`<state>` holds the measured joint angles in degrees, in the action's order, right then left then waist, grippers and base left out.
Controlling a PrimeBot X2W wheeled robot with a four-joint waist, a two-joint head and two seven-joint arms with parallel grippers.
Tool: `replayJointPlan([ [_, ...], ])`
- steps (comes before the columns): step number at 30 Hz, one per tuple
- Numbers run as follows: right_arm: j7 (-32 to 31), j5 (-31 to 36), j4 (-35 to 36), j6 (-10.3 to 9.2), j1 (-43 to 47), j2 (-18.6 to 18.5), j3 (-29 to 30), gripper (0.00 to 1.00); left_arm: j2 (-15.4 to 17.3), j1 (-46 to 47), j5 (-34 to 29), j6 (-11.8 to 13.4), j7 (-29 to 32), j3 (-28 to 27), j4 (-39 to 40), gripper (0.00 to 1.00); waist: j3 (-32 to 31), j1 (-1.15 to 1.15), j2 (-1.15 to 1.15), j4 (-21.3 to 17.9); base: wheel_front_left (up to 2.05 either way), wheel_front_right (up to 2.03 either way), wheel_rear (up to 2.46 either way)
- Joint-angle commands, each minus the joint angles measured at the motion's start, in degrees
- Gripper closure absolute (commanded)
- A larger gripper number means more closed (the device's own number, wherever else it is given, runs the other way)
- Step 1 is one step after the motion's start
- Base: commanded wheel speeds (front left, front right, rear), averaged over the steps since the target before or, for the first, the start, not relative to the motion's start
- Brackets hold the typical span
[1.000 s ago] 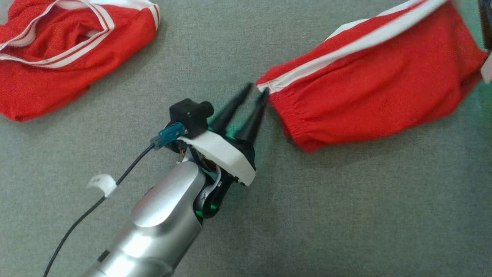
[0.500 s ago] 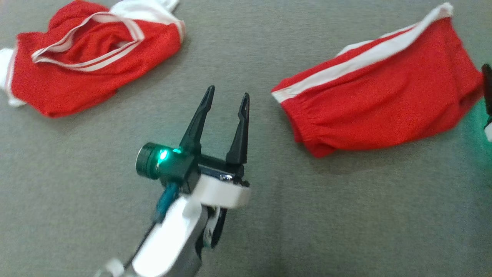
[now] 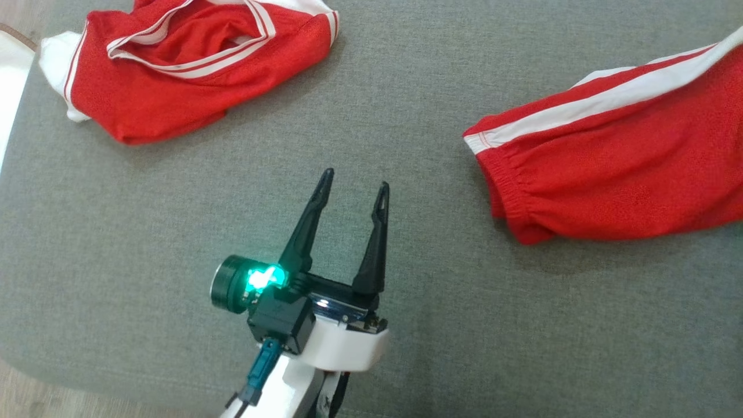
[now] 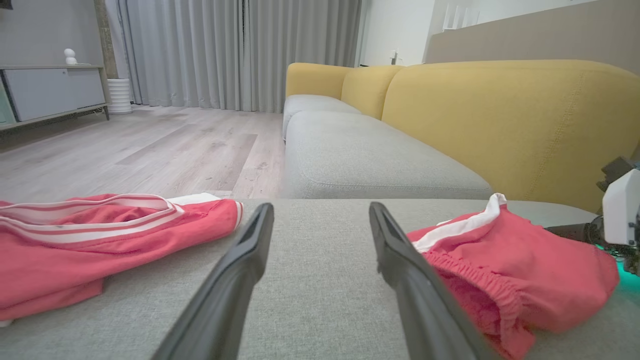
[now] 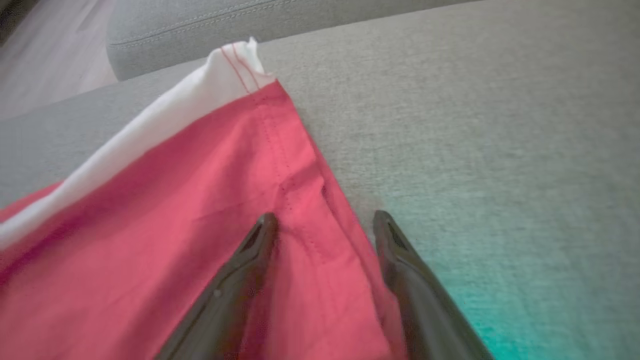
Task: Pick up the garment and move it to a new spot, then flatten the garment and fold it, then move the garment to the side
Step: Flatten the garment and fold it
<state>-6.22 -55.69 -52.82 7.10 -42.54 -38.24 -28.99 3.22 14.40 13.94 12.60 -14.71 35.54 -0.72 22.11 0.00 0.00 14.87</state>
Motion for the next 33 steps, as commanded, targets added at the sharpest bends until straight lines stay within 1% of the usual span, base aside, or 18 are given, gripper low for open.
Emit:
replayJointPlan([
  [1,-3.7,-1.9,1.3,0.39,2.9,0.3,-2.8,0.47,-0.3,0.1,-0.8,0.0,-0.3,-2.3,2.0,0.00,0.0,0.00,0.00,-0.4,0.00,0.00,0.00],
  [2,-5.9,-3.4,2.7,0.39,3.4,0.3,-4.0,1.00,-0.3,0.1,-1.0,0.0,-0.3,-3.1,1.9,0.00,-0.2,0.00,0.00,-1.2,0.00,0.00,0.00],
  [4,-6.3,-3.9,3.3,0.39,3.5,0.1,-4.4,1.00,-0.3,0.1,-0.9,0.0,-0.3,-3.4,2.0,0.00,-0.4,0.00,0.00,-1.7,0.00,0.00,0.00],
  [6,-4.8,-3.9,3.4,0.39,3.3,-0.5,-4.7,1.00,-0.3,0.2,-1.0,-0.3,-0.3,-3.8,2.0,0.00,-0.9,0.00,0.00,-3.0,0.00,0.00,0.00],
  [9,-1.9,-3.6,2.9,0.39,2.9,-0.9,-5.1,1.00,-0.3,0.1,-1.7,-0.7,-0.3,-4.5,1.6,0.00,-2.0,0.00,0.00,-5.4,0.00,0.00,0.00],
  [12,0.0,-3.6,2.4,0.39,3.2,-1.4,-5.7,1.00,-0.3,-0.2,-3.9,-1.3,-0.3,-4.7,0.2,0.00,-3.5,0.00,0.00,-8.2,0.00,0.00,0.00],
  [19,4.3,-4.1,2.2,0.39,4.9,-5.6,-5.9,1.00,-0.3,-1.5,-4.3,-2.4,-0.3,-6.0,0.2,0.00,-5.8,0.00,0.00,-13.4,0.00,0.00,0.00],
  [23,7.1,-5.5,3.1,0.39,5.7,-6.7,-4.9,1.00,-0.3,-2.1,-4.6,-2.8,-0.3,-6.7,-0.1,0.00,-7.1,0.00,0.00,-14.7,0.00,0.00,0.00],
  [27,10.4,-6.6,5.0,0.39,5.5,-6.3,-3.9,1.00,-0.3,-3.0,-4.5,-3.2,-0.3,-7.3,-0.6,0.00,-8.6,0.00,0.00,-15.4,0.00,0.00,0.00],
  [33,13.4,-4.4,12.9,0.39,5.7,-4.4,-6.5,1.00,-0.3,-4.9,-4.6,-4.1,-0.3,-7.8,-1.5,0.00,-10.8,0.00,0.00,-15.5,0.00,0.00,0.00],
])
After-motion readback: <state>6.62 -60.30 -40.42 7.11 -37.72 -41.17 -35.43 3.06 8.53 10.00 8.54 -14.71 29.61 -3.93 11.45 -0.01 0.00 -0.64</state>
